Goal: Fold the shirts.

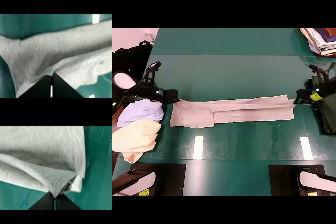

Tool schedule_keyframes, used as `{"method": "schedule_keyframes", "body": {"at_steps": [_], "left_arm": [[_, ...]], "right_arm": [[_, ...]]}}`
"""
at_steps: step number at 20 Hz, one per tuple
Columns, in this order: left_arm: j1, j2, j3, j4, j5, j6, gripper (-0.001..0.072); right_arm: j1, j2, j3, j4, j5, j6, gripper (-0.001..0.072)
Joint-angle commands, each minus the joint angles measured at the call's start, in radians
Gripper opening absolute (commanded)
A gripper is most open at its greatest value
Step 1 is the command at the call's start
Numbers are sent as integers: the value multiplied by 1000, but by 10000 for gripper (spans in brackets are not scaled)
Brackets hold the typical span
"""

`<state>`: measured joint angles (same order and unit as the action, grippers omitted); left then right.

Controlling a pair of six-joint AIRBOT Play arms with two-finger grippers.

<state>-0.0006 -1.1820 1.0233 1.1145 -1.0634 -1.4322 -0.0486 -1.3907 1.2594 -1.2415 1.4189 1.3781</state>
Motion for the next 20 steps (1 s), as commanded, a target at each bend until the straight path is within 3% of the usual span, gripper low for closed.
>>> {"method": "schedule_keyframes", "body": {"at_steps": [1,2,3,4,5,6,10,12,13,14,15,16,18,20], "left_arm": [[0,-139,69,-3,104,26,22],[0,-152,72,-8,123,26,22],[0,-156,72,-11,140,26,25],[0,-156,74,-17,148,25,187],[0,-156,78,-24,148,25,434],[0,-156,87,-23,129,26,509],[0,-156,148,-26,-38,26,500],[0,-155,147,-74,-59,26,500],[0,-155,147,-108,-56,26,500],[0,-155,147,-140,-47,26,500],[0,-155,147,-183,-36,26,499],[0,-155,147,-220,-24,26,476],[-4,-155,147,-255,4,45,16],[-32,-155,147,-259,31,53,28]], "right_arm": [[5,-171,140,100,-5,10,11],[-1,-201,167,129,-4,10,14],[-4,-232,194,165,-4,10,81],[-14,-256,216,190,-5,10,259],[-19,-273,230,219,-1,8,344],[-33,-279,235,236,4,5,344],[-100,-204,124,247,35,-94,344],[-171,-149,23,247,14,-129,346],[-212,-135,-22,248,14,-149,378],[-250,-133,-56,248,17,-154,542],[-288,-134,-96,254,19,-161,617],[-314,-140,-129,258,19,-186,616],[-335,-167,-174,258,15,-212,613],[-334,-203,-198,314,0,-246,588]]}}
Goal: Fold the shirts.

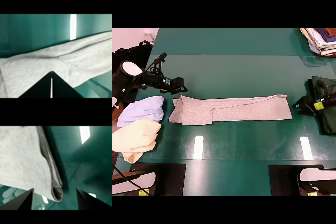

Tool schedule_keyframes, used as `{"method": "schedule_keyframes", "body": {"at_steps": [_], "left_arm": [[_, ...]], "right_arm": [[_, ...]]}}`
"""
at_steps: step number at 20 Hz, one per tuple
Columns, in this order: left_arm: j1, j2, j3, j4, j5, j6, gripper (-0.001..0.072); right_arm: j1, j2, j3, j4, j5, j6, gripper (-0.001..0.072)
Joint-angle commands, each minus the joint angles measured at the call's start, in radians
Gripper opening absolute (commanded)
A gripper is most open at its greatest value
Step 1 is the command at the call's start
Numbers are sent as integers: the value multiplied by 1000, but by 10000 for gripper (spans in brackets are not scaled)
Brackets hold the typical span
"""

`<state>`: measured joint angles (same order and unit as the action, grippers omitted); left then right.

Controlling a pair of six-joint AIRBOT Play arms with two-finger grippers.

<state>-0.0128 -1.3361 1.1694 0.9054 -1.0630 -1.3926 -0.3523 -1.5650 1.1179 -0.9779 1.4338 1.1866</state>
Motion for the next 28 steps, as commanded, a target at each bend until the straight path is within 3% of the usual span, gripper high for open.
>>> {"method": "schedule_keyframes", "body": {"at_steps": [1,3,6,8,10,11,17,22,28], "left_arm": [[-42,-2,1,-50,36,13,21],[-105,-10,1,-51,64,9,21],[-211,-47,3,-53,146,-23,21],[-281,-90,3,-54,183,-23,20],[-344,-147,18,-53,203,-23,21],[-370,-178,39,-53,199,-23,20],[-516,-371,229,-53,188,-26,21],[-547,-467,266,-70,188,-51,20],[-547,-481,266,-76,217,-51,21]], "right_arm": [[-28,-51,-58,106,-22,-66,568],[-8,-90,-49,187,-30,-71,546],[63,-129,-11,192,-34,-71,474],[101,-130,14,191,-43,-71,176],[122,-129,71,191,-7,-71,41],[126,-118,107,198,16,-70,12],[248,51,347,201,116,25,11],[443,140,531,201,99,130,11],[660,138,656,200,41,142,11]]}}
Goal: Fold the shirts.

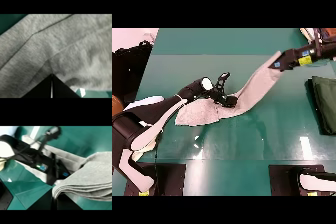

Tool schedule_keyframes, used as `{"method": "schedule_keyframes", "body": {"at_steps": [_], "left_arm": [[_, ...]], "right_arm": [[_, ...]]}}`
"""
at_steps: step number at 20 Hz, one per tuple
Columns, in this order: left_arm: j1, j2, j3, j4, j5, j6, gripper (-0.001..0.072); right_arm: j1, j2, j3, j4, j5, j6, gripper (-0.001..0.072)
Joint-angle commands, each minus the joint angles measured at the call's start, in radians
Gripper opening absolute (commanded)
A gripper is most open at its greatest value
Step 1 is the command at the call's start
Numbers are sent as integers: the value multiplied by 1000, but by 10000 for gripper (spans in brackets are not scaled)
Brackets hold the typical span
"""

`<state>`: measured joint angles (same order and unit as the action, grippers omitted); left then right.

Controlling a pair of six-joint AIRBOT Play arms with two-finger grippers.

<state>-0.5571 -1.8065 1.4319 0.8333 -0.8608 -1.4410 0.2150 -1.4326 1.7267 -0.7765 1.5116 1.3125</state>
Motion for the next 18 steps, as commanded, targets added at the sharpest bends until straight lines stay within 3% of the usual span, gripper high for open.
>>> {"method": "schedule_keyframes", "body": {"at_steps": [1,6,11,15,16,17,18], "left_arm": [[-3,-10,4,-4,17,-2,21],[90,36,27,14,-80,1,20],[348,258,28,165,-168,9,21],[550,428,28,276,-212,9,21],[590,459,28,280,-217,9,21],[628,484,28,281,-222,9,21],[655,501,28,281,-229,9,21]], "right_arm": [[116,5,47,-2,-47,15,11],[236,3,47,-1,-138,-5,11],[418,-86,48,40,-290,-63,12],[600,-267,93,120,-468,-155,15],[638,-319,126,121,-481,-155,79],[672,-372,167,121,-484,-155,259],[694,-414,204,120,-479,-155,354]]}}
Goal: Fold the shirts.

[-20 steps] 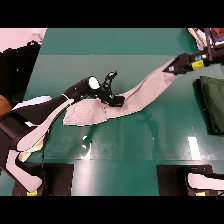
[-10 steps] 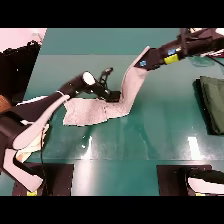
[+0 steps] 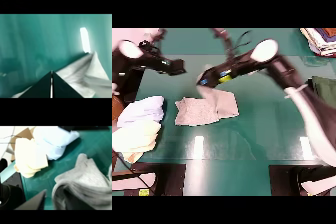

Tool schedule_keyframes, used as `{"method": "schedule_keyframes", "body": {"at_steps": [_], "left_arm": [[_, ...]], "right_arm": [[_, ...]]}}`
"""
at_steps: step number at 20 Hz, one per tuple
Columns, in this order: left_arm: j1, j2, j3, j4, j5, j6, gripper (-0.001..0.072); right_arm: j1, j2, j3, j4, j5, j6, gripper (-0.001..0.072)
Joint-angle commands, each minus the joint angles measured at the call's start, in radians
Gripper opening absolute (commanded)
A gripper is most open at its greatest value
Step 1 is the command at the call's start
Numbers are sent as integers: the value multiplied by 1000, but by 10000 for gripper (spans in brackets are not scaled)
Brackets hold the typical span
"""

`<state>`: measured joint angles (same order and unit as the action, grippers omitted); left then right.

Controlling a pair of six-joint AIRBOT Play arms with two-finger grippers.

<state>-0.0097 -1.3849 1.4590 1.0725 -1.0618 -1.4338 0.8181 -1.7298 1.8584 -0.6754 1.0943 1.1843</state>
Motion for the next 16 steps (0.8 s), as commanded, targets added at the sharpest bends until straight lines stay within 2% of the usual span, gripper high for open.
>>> {"method": "schedule_keyframes", "body": {"at_steps": [1,4,7,10,13,14,15,16], "left_arm": [[131,93,2,42,-40,2,21],[156,100,1,43,-93,2,21],[153,100,0,40,-128,3,21],[153,100,0,39,-155,5,21],[153,100,0,39,-150,6,21],[153,100,0,39,-143,6,22],[153,99,0,38,-134,5,21],[153,99,-1,35,-127,6,22]], "right_arm": [[105,-152,108,19,-42,-27,357],[81,-193,182,-58,114,-21,308],[-13,-138,82,-159,243,29,305],[-157,-43,-127,-190,254,40,305],[-324,34,-356,-188,207,51,306],[-370,44,-415,-179,191,50,332],[-410,44,-468,-154,177,49,431],[-445,38,-512,-116,154,49,568]]}}
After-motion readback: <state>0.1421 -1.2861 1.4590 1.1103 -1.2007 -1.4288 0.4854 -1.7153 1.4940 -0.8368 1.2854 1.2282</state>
